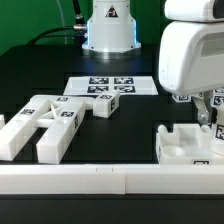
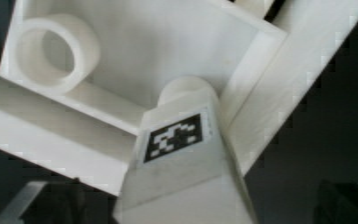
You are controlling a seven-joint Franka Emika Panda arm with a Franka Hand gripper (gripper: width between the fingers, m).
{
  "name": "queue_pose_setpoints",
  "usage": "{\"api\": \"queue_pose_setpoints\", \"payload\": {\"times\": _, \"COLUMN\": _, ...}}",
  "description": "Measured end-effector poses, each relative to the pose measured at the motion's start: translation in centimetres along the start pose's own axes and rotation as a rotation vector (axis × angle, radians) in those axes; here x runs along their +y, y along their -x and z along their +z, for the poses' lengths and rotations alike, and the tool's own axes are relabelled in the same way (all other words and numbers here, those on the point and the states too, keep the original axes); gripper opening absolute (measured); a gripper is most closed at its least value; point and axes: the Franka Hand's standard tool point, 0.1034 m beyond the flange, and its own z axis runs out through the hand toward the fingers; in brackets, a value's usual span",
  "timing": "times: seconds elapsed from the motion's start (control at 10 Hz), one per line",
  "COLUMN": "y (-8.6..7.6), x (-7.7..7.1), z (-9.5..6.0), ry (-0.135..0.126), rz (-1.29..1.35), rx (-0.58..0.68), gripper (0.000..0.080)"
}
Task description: Assemble chair
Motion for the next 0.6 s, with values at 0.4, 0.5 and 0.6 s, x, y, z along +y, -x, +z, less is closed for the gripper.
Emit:
{"api": "queue_pose_setpoints", "payload": {"times": 0.4, "y": 0.13, "x": 0.39, "z": 0.01, "ry": 0.008, "rz": -0.140, "rx": -0.004, "gripper": 0.0638}}
{"api": "queue_pose_setpoints", "payload": {"times": 0.5, "y": 0.14, "x": 0.39, "z": 0.01, "ry": 0.008, "rz": -0.123, "rx": -0.003, "gripper": 0.0469}}
{"api": "queue_pose_setpoints", "payload": {"times": 0.6, "y": 0.13, "x": 0.39, "z": 0.01, "ry": 0.008, "rz": -0.101, "rx": -0.003, "gripper": 0.0298}}
